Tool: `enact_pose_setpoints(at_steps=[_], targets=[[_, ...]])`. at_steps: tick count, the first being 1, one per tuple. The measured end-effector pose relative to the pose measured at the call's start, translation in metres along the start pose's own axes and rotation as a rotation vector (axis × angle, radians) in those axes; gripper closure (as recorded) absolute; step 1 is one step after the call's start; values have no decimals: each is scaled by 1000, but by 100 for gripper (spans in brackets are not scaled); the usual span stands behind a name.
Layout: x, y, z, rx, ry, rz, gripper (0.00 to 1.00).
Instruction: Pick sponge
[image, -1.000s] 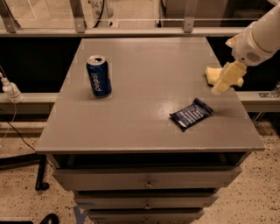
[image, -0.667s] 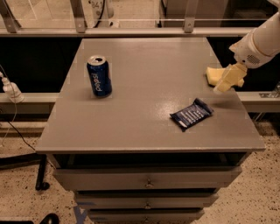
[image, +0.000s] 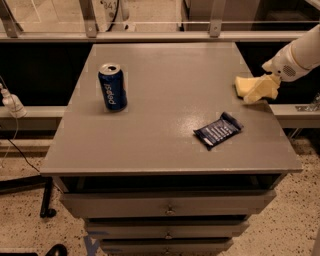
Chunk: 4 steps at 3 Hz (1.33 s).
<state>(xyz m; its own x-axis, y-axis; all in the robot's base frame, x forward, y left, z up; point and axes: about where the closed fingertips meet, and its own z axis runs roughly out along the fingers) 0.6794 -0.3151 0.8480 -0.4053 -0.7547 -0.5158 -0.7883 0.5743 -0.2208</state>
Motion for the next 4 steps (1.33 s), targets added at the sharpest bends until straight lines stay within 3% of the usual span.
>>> enact_pose_setpoints(at_steps=[2, 3, 4], targets=[[-3, -3, 10, -42, -53, 71, 64], [-15, 3, 7, -76, -93, 83, 87], [-45, 16, -7, -127, -178, 71, 100]])
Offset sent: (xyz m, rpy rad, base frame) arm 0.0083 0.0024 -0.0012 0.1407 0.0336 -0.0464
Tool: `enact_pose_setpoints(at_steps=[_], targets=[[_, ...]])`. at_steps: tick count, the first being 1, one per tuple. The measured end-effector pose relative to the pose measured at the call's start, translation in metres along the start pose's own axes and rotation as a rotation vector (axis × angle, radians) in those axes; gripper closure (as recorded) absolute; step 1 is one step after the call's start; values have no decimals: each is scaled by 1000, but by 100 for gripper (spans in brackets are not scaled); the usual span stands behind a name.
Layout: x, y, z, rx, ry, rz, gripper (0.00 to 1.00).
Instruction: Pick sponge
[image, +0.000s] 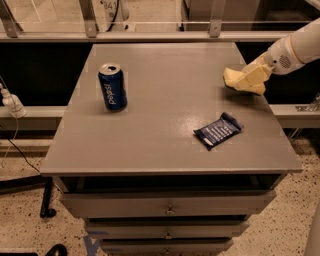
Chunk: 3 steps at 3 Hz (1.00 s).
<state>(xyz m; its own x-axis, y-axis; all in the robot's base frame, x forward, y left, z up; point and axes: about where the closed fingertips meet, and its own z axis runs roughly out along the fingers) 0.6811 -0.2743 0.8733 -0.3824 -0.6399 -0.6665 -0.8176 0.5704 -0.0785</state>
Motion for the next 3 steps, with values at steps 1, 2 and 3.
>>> enact_pose_setpoints(at_steps=[1, 2, 3], targets=[[-45, 20, -16, -54, -116, -36, 100], [-89, 37, -47, -83, -248, -78, 100], [-92, 38, -46, -89, -259, -78, 100]])
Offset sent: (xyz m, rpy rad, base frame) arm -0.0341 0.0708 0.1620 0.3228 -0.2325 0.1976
